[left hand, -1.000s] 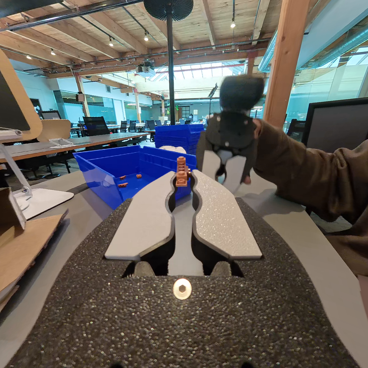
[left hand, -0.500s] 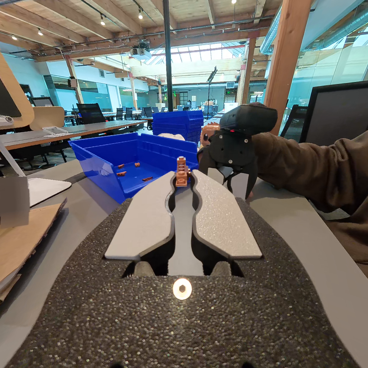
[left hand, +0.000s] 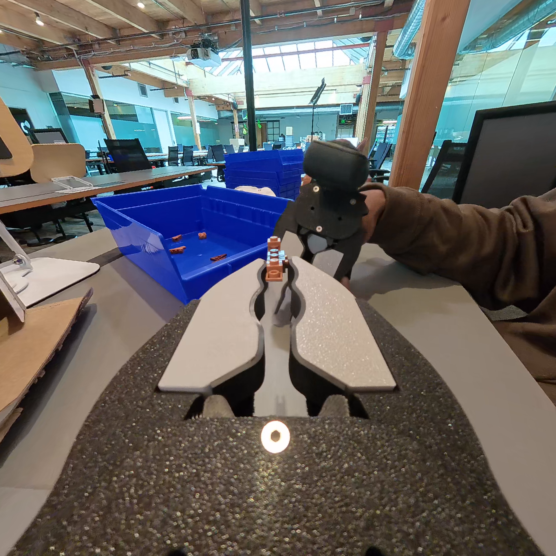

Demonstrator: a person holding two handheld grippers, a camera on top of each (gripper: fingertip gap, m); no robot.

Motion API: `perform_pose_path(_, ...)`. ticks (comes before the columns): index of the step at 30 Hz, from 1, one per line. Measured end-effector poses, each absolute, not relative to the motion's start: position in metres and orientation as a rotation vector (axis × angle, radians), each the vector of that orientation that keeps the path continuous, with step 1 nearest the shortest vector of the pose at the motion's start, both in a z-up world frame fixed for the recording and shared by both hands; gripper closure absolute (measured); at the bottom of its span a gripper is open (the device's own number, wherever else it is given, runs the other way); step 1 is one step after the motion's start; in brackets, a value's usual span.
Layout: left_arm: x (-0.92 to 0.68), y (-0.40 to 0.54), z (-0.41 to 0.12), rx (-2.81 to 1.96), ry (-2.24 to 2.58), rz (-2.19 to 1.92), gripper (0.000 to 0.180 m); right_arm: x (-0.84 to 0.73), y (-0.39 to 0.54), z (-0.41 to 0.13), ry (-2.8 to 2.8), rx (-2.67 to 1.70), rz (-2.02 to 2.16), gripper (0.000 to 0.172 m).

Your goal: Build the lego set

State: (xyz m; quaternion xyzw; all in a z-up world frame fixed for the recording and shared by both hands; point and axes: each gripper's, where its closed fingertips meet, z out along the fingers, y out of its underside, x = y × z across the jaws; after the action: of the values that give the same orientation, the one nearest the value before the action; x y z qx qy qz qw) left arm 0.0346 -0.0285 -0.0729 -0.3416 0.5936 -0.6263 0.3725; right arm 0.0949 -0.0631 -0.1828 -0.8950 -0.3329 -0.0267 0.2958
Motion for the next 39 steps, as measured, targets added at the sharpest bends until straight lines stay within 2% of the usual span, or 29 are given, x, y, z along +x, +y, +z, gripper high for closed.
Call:
perform_pose_path(1, 0.034, -0.029, -0.073, -0.875, 1.522, -1.604, 0.169, 0.094, -0.067, -0.182, -0.831, -2.406, -0.035, 0.153)
perform_pose_path(5, 0.034, -0.03, -0.074, -0.872, 1.536, -1.603, 0.169, 0.069, -0.088, -0.182, -0.74, -2.438, 0.128, 0.151)
perform_pose_path(17, 0.035, -0.032, -0.076, -0.863, 1.546, -1.581, 0.169, 0.051, -0.084, -0.19, -0.575, -2.49, 0.112, 0.144)
perform_pose_path(23, 0.035, -0.034, -0.077, -0.859, 1.556, -1.579, 0.169, 0.054, -0.073, -0.184, -0.653, -2.475, 0.035, 0.172)
perform_pose_path(26, 0.035, -0.033, -0.077, -0.857, 1.554, -1.577, 0.169, 0.059, -0.069, -0.178, -0.705, -2.49, 0.007, 0.172)
perform_pose_path(27, 0.035, -0.033, -0.077, -0.857, 1.554, -1.575, 0.169, 0.059, -0.07, -0.178, -0.719, -2.508, 0.014, 0.17)
perform_pose_path(30, 0.035, -0.033, -0.076, -0.853, 1.559, -1.564, 0.169, 0.056, -0.077, -0.18, -0.711, -2.548, 0.07, 0.151)
perform_pose_path(39, 0.035, -0.036, -0.077, -0.844, 1.57, -1.558, 0.169, 0.043, -0.074, -0.191, -0.597, -2.524, 0.144, 0.145)
